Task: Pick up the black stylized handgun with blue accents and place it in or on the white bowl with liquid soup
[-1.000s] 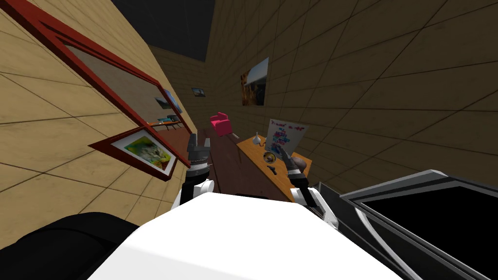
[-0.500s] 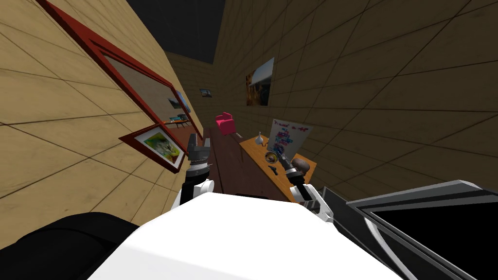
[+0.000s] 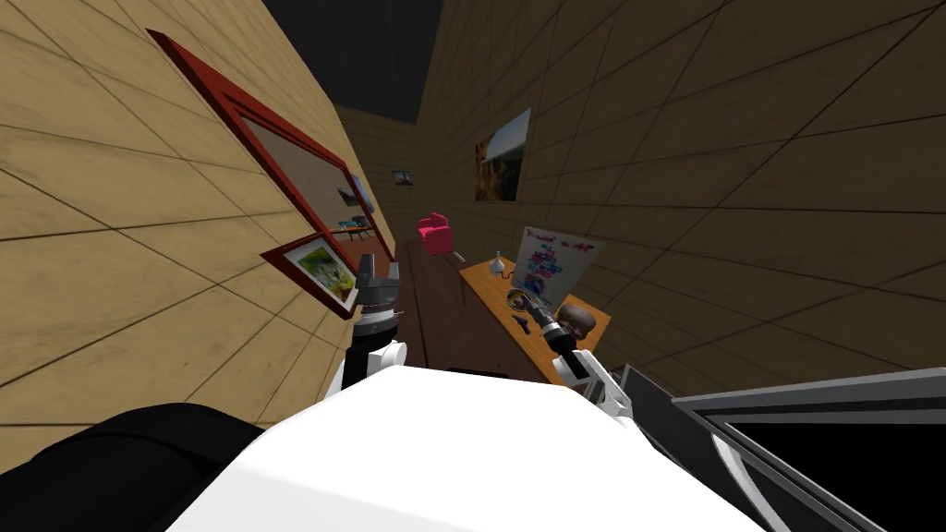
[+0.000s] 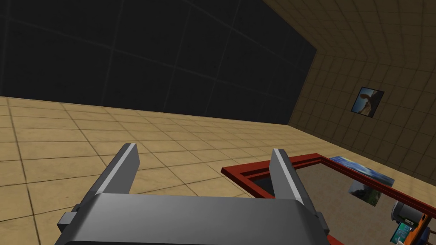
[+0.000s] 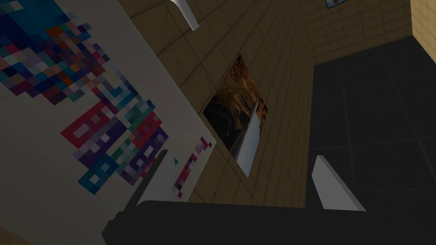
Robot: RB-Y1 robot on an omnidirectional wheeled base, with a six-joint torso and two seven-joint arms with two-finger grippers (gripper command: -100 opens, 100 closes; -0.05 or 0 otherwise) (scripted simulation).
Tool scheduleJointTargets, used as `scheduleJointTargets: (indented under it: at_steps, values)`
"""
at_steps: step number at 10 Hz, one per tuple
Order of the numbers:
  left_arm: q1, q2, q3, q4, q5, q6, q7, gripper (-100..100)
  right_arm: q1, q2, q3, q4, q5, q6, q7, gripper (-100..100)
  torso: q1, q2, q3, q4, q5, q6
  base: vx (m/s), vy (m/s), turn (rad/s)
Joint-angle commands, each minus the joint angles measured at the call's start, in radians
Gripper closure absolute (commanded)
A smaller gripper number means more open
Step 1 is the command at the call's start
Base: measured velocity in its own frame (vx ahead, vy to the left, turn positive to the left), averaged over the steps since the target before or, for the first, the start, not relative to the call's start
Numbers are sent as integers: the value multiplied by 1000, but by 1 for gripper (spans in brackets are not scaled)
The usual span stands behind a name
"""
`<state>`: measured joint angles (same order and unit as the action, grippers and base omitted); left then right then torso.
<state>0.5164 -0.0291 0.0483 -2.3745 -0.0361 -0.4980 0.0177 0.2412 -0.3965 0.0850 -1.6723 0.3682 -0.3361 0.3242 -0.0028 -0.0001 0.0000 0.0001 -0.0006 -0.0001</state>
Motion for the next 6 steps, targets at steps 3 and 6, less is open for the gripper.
scheduleJointTargets:
  at_steps: [3, 6]
  values:
    - [0, 0, 0, 0, 0, 0, 0, 0, -26, -27, 21, 84, 28, 1, 26, -100, 1, 0, 0, 0, 0, 1, -10, -16, 54]
    - [0, 0, 0, 0, 0, 0, 0, 0, -39, -44, 36, 145, 45, 3, 39, -100, 1, -1, 0, 0, 0, 0, -4, -20, 88]
